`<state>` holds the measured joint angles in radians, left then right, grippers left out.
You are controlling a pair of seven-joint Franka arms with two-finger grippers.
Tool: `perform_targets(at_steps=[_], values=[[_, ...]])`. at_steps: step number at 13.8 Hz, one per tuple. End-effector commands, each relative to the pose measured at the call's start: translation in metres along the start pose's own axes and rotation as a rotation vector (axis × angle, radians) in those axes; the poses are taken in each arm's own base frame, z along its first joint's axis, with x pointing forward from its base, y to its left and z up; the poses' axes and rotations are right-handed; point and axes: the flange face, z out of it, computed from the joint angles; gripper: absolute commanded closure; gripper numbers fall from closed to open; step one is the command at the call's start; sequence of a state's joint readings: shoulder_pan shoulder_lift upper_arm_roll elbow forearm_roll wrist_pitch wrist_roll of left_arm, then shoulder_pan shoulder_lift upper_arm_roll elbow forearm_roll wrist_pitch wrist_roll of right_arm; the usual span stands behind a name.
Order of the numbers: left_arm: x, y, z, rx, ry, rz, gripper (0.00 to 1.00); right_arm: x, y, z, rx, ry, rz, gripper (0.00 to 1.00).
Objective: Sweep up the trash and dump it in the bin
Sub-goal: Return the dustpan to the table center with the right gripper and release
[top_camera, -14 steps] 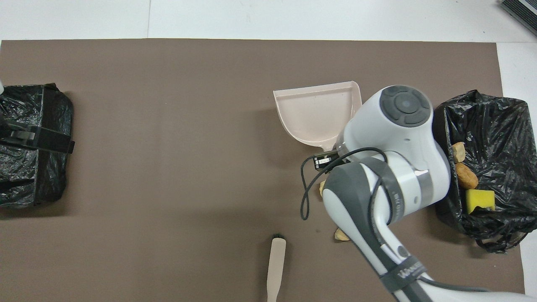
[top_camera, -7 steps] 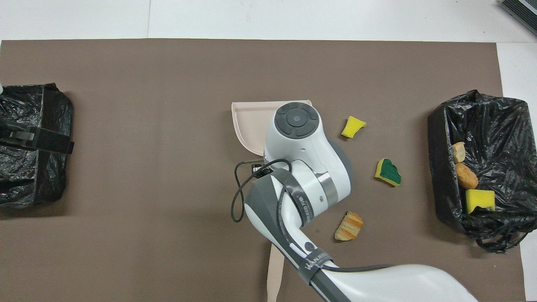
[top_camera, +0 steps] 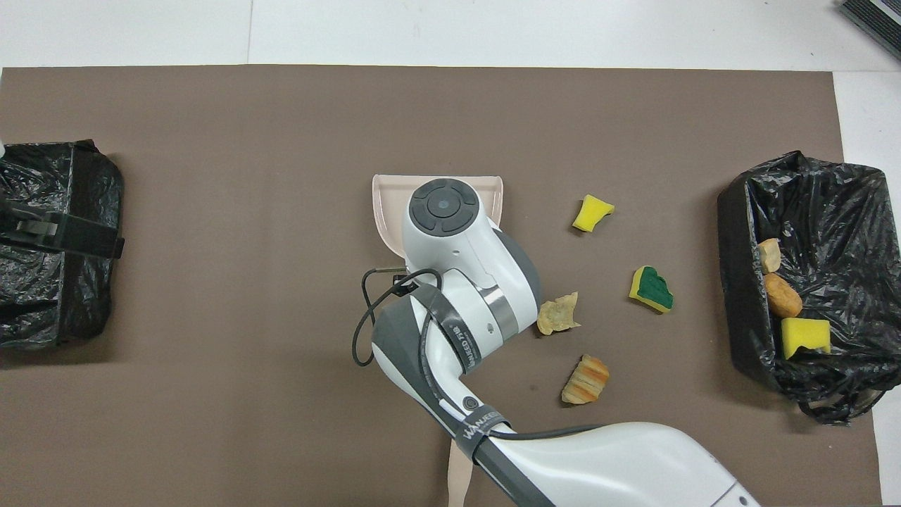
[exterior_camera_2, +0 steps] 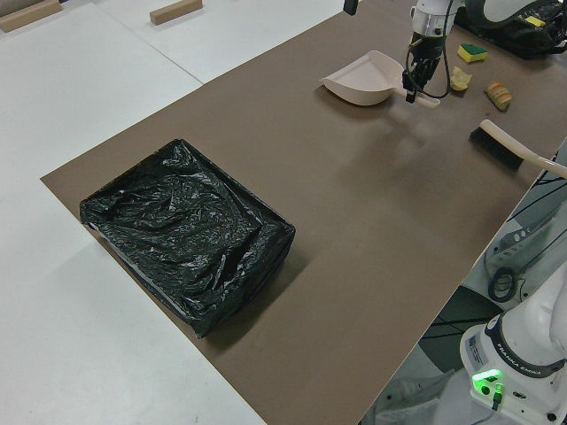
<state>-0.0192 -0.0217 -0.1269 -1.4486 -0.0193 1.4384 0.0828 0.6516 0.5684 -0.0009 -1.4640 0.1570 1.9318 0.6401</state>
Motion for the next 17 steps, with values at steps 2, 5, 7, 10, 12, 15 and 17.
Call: perform_targets(at_steps=[2, 5, 7, 10, 12, 15, 17], values=[[-0.005, -0.001, -0.003, 0.016, 0.004, 0.018, 0.0, -0.003, 0.001, -0.007, 0.026, -0.016, -0.031, 0.0], [-0.006, -0.001, -0.002, 0.016, 0.002, 0.019, 0.0, -0.026, 0.02, -0.017, 0.012, -0.041, -0.046, 0.0], [-0.008, 0.0, 0.0, 0.016, 0.001, 0.02, 0.0, -0.041, 0.037, -0.027, -0.015, -0.091, -0.051, 0.0], [-0.004, 0.013, 0.012, 0.013, -0.002, 0.038, 0.0, -0.087, 0.062, -0.028, -0.023, -0.189, -0.018, 0.0], [0.004, 0.04, 0.03, 0.01, 0.016, 0.071, 0.0, -0.12, 0.083, -0.024, -0.024, -0.221, 0.005, 0.0], [0.015, 0.083, 0.068, 0.005, 0.03, 0.081, 0.0, -0.174, 0.089, 0.005, 0.015, -0.197, 0.11, 0.0], [0.022, 0.124, 0.106, -0.005, 0.072, 0.052, 0.0, -0.209, 0.094, 0.022, 0.028, -0.184, 0.107, 0.0]])
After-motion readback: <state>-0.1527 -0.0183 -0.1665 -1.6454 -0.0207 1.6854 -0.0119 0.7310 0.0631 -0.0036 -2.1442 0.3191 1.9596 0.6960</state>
